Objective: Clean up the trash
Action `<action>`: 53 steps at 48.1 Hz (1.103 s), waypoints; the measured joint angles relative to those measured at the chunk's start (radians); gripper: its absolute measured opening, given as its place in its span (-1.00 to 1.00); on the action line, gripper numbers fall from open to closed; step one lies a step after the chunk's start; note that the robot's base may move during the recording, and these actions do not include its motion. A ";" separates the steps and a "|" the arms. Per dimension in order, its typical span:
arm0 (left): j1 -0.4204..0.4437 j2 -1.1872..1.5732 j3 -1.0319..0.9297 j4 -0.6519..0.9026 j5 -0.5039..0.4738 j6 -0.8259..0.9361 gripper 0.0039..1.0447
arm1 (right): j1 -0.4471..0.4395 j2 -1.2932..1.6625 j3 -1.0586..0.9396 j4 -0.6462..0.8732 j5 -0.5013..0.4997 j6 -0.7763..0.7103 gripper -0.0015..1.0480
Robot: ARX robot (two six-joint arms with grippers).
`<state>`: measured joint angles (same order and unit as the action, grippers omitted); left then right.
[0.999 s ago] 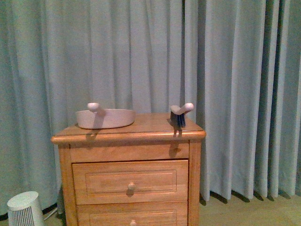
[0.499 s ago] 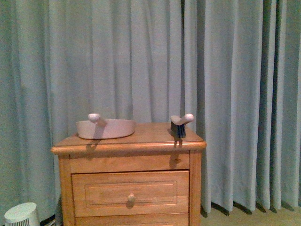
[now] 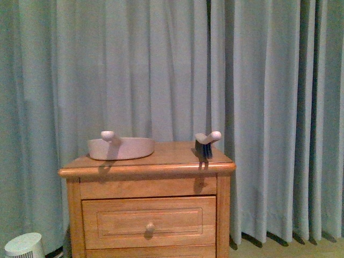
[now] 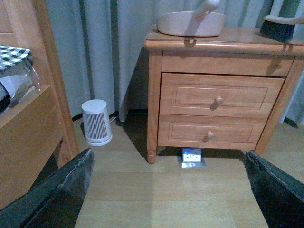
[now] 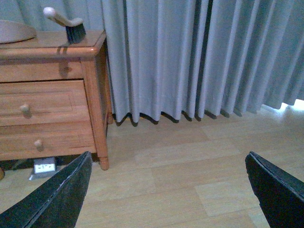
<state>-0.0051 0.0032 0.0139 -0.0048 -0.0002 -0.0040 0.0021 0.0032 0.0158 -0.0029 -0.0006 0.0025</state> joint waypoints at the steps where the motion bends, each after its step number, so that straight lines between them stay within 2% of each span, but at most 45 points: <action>1: 0.000 0.000 0.000 0.000 0.000 0.000 0.86 | 0.000 0.000 0.000 0.000 0.000 0.000 0.86; 53: 0.000 -0.001 0.000 0.000 0.000 0.000 0.86 | 0.000 -0.001 0.000 0.000 0.000 0.000 0.86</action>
<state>-0.0051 0.0025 0.0139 -0.0048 -0.0002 -0.0040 0.0021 0.0021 0.0158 -0.0029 -0.0006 0.0029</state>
